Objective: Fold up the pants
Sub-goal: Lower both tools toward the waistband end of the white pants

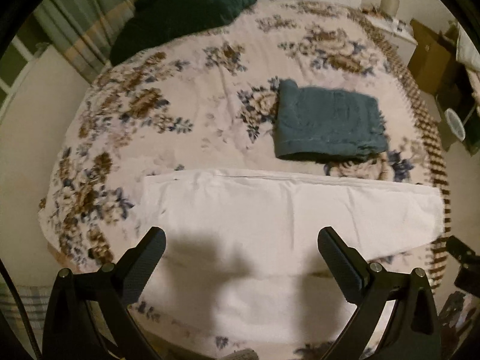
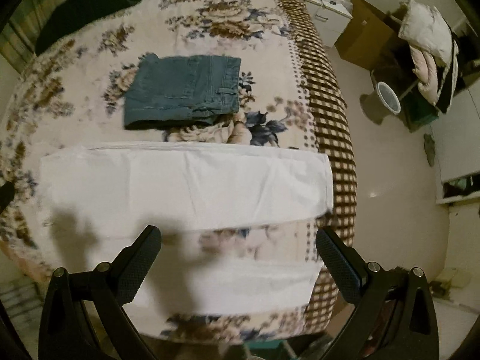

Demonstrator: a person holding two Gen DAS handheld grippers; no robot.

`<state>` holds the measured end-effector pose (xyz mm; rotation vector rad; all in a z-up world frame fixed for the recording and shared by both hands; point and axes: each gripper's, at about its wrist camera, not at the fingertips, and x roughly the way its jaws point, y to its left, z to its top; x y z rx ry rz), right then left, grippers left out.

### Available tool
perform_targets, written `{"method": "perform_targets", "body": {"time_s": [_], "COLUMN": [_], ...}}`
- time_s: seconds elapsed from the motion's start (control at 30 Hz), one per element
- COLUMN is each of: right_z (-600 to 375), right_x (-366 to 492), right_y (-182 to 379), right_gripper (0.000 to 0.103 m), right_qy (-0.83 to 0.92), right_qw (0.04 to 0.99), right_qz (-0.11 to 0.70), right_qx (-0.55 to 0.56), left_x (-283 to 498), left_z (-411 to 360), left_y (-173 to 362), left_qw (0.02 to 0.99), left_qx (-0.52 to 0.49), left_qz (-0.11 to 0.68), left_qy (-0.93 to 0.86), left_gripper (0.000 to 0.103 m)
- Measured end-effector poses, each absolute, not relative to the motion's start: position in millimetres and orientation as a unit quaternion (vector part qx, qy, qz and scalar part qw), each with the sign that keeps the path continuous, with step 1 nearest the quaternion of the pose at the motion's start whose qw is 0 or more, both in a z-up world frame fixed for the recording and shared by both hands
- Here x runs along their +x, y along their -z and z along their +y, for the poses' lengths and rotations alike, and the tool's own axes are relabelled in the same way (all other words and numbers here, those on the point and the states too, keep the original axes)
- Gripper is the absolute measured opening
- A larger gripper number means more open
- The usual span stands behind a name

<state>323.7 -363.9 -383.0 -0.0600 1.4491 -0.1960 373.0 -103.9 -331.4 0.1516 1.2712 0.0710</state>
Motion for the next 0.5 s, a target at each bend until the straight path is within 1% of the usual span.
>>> {"method": "perform_targets", "body": {"time_s": [0.17,0.3,0.33,0.4,0.5], "right_z": [-359.0,-339.1,-333.2,-324.5,-318.6], "right_x": [365.2,392.5,399.3,410.4,423.1], "right_y": [490.0,579.7,599.7,634.9,669.1], "right_gripper": [0.103,0.103,0.103,0.103,0.103], "right_qy": [0.071,0.031,0.019,-0.009,-0.052], "right_qw": [0.72,0.684,0.673,0.651,0.625], "right_qz": [0.686,0.71,0.715,0.724,0.731], "right_qx": [-0.085,-0.166,-0.188,-0.228,-0.268], "left_x": [409.1,435.6,439.7,452.8,468.8], "left_z": [-111.7,-125.3,-128.8,-132.8,-134.2], "left_y": [410.6,489.0,501.4,537.7,570.7], "left_qw": [0.784,0.752,0.746,0.722,0.698], "left_qx": [0.118,0.209,0.223,0.265,0.304], "left_qz": [0.61,0.624,0.626,0.637,0.644], "left_qy": [0.0,0.031,0.035,0.053,0.074], "left_gripper": [0.103,0.103,0.103,0.103,0.103]}}
